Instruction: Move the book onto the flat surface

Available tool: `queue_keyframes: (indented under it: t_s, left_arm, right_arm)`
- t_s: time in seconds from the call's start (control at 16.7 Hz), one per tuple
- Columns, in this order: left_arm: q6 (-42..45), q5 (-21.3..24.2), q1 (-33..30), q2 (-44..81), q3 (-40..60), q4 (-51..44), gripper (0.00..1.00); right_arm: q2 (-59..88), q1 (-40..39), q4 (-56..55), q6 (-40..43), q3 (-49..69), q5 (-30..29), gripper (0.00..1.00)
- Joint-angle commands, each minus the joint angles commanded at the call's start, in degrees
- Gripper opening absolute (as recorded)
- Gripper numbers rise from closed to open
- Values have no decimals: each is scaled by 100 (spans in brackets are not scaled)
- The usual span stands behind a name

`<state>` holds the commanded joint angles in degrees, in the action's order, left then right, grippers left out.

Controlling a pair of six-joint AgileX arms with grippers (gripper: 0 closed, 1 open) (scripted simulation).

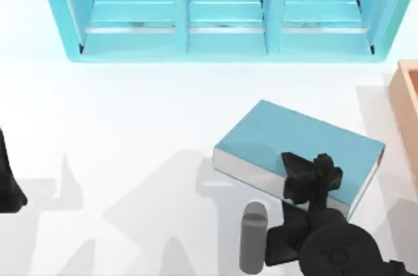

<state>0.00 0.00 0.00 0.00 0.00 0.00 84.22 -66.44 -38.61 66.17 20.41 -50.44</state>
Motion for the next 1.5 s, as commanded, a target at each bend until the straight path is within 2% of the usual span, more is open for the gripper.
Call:
queue_keyframes:
  t_s: [0.48, 0.96, 1.26, 1.5]
  left_arm:
    - [0, 0, 0, 0, 0, 0, 100]
    - [0, 0, 0, 0, 0, 0, 100]
    - [0, 0, 0, 0, 0, 0, 100]
    - [0, 0, 0, 0, 0, 0, 100]
  right_arm:
    - [-95, -122, 94, -56, -22, -96, 0]
    - [787, -122, -1008, -64, -255, -107, 0]
    - [888, -119, -1137, -66, -283, -109, 0]
    - [888, -119, -1137, -66, -283, -109, 30]
